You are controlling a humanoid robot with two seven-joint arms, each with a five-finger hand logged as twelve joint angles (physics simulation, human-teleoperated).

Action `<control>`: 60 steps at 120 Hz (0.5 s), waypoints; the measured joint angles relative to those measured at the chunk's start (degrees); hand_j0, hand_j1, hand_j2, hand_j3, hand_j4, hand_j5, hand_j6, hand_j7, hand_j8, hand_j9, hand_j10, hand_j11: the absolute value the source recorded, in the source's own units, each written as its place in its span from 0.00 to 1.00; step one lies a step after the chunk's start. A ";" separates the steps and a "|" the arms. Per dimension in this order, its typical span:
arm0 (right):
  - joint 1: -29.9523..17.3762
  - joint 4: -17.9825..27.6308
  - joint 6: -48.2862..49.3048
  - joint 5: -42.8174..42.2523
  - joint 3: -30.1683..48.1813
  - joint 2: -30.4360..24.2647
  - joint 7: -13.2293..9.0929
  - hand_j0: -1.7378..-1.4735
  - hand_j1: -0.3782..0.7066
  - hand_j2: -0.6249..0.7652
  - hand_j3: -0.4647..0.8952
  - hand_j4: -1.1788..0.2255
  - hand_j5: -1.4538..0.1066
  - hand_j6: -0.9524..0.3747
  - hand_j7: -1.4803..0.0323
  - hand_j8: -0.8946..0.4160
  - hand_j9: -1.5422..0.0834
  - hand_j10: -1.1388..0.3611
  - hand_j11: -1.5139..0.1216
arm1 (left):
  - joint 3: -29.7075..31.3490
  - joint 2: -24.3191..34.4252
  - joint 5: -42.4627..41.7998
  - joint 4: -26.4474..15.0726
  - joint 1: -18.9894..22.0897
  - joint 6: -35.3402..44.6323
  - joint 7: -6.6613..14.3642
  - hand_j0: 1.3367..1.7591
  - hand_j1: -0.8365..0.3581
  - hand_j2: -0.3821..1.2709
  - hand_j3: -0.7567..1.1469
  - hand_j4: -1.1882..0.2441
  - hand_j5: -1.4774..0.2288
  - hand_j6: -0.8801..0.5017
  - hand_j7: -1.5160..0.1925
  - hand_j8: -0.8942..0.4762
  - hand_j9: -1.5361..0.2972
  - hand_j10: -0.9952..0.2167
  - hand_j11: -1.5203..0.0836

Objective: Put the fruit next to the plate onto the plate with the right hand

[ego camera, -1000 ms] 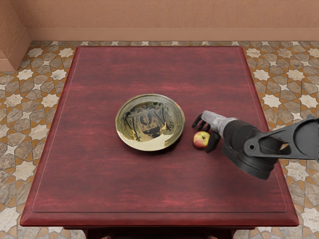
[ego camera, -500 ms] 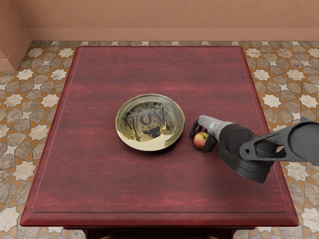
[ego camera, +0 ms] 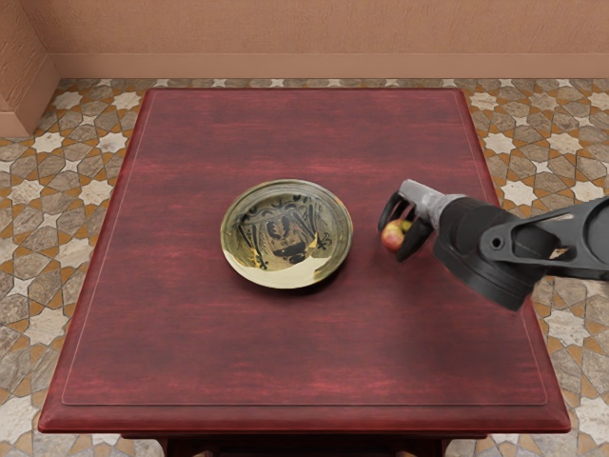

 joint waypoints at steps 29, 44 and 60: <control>-0.34 -0.03 1.36 0.67 12.10 -4.48 -0.03 0.32 0.57 0.68 0.34 0.31 0.29 0.37 0.33 0.37 0.32 0.26 0.30 | 0.01 0.00 0.00 0.00 0.00 0.00 0.00 0.76 0.76 0.26 0.40 0.67 0.69 0.47 0.71 0.48 0.67 0.63 0.76; -1.37 -0.51 3.24 1.20 16.44 -2.80 -0.04 0.32 0.59 0.72 0.34 0.31 0.28 0.36 0.33 0.36 0.32 0.26 0.30 | 0.00 0.00 0.00 0.00 0.00 0.00 0.00 0.76 0.76 0.26 0.40 0.67 0.69 0.47 0.71 0.48 0.67 0.63 0.76; -3.12 -2.33 3.65 1.40 18.08 1.33 -0.05 0.31 0.61 0.75 0.34 0.32 0.27 0.37 0.33 0.38 0.31 0.27 0.29 | 0.01 0.00 0.00 0.00 0.00 0.00 0.00 0.76 0.76 0.26 0.40 0.67 0.69 0.47 0.71 0.48 0.67 0.63 0.76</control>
